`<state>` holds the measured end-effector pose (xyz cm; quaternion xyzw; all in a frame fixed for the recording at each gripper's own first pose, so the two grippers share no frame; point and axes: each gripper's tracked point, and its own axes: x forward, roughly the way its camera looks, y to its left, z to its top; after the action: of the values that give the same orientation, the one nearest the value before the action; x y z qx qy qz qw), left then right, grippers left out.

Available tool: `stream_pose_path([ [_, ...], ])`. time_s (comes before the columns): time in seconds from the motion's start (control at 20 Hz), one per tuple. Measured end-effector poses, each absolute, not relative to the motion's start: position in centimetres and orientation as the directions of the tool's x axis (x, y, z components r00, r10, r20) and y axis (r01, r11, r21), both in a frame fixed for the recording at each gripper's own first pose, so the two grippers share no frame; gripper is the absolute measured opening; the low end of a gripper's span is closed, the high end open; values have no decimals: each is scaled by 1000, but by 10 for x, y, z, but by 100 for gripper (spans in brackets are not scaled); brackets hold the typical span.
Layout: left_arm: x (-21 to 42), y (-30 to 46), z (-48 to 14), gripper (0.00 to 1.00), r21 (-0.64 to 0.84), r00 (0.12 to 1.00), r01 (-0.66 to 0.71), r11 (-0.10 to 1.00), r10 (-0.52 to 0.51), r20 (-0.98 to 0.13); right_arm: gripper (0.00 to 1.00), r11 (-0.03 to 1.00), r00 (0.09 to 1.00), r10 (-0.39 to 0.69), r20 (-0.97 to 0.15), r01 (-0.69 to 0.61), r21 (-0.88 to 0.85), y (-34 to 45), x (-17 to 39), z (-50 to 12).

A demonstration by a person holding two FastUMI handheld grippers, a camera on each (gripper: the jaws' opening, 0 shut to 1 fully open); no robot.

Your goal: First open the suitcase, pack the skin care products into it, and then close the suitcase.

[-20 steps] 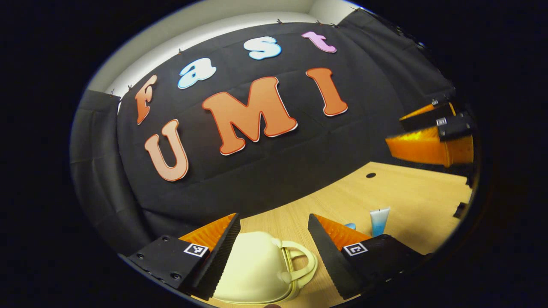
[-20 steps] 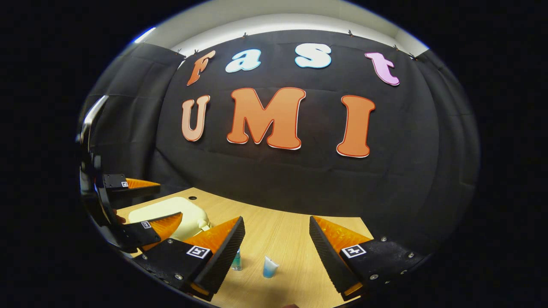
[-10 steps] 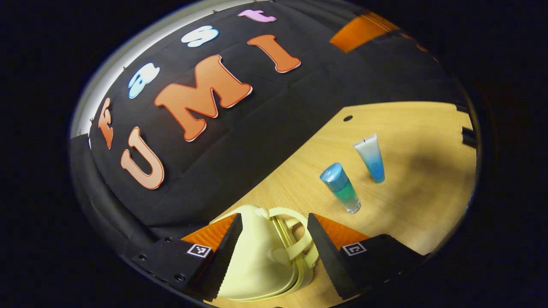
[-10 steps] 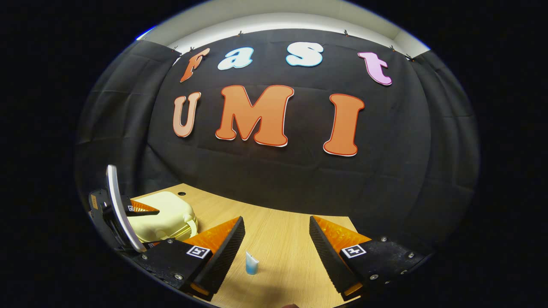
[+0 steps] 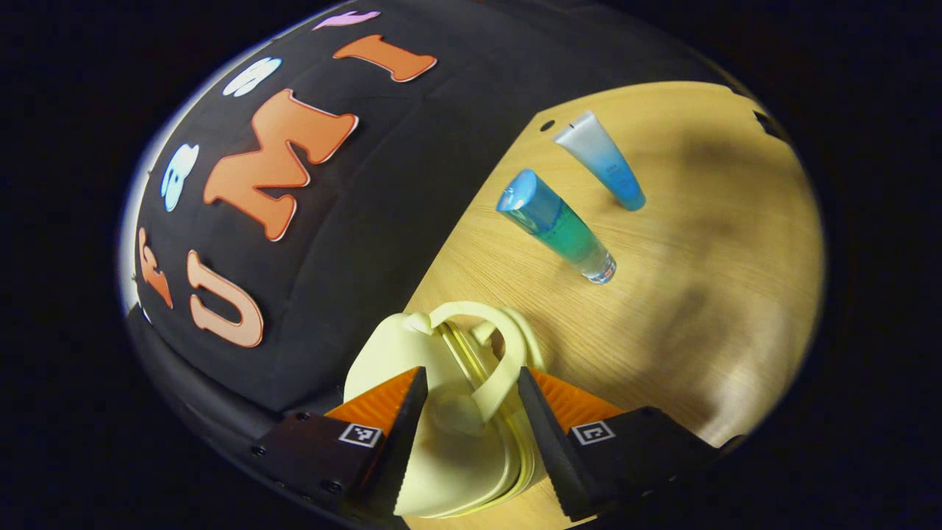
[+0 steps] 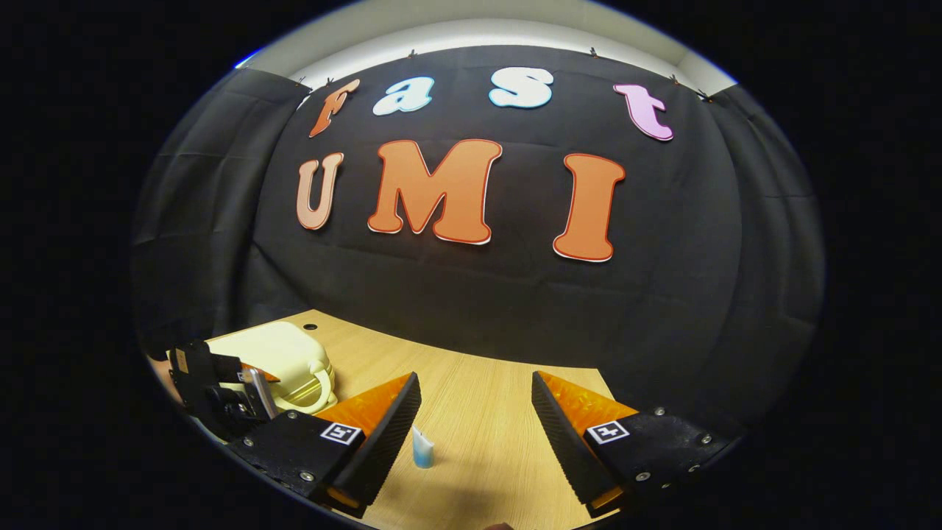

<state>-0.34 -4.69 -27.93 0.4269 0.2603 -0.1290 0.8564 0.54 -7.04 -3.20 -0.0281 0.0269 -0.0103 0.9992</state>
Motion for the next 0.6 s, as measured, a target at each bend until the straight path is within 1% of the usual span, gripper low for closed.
stream_pose_path([
  [0.1,1,-46,-288,71,726,833,463,509,32,-553,96,999,998,-19,-56,16,-52,-73,6,-34],
  [0.2,9,-50,-297,48,768,832,486,418,49,-553,96,999,998,-13,-58,11,-46,-76,7,-35],
  [0.25,9,-52,-297,40,782,840,491,385,27,-541,96,999,998,-13,-58,10,-47,-77,6,-36],
  [0.3,9,-53,-297,27,780,835,494,383,42,-549,96,999,998,-11,-57,9,-48,-79,7,-37],
  [0.35,10,-52,-292,13,781,845,477,403,35,-534,96,999,998,-12,-56,9,-48,-80,7,-37],
  [0.4,7,-50,-287,3,767,844,467,439,35,-534,96,999,998,-10,-58,7,-42,-82,8,-39],
  [0.5,10,-49,-275,3,730,850,442,520,18,-527,96,999,998,0,-69,-3,-32,-82,9,-44],
  [0.6,10,-40,-251,3,713,869,391,582,23,-494,96,999,997,15,-79,-17,-30,-79,10,-49],
])
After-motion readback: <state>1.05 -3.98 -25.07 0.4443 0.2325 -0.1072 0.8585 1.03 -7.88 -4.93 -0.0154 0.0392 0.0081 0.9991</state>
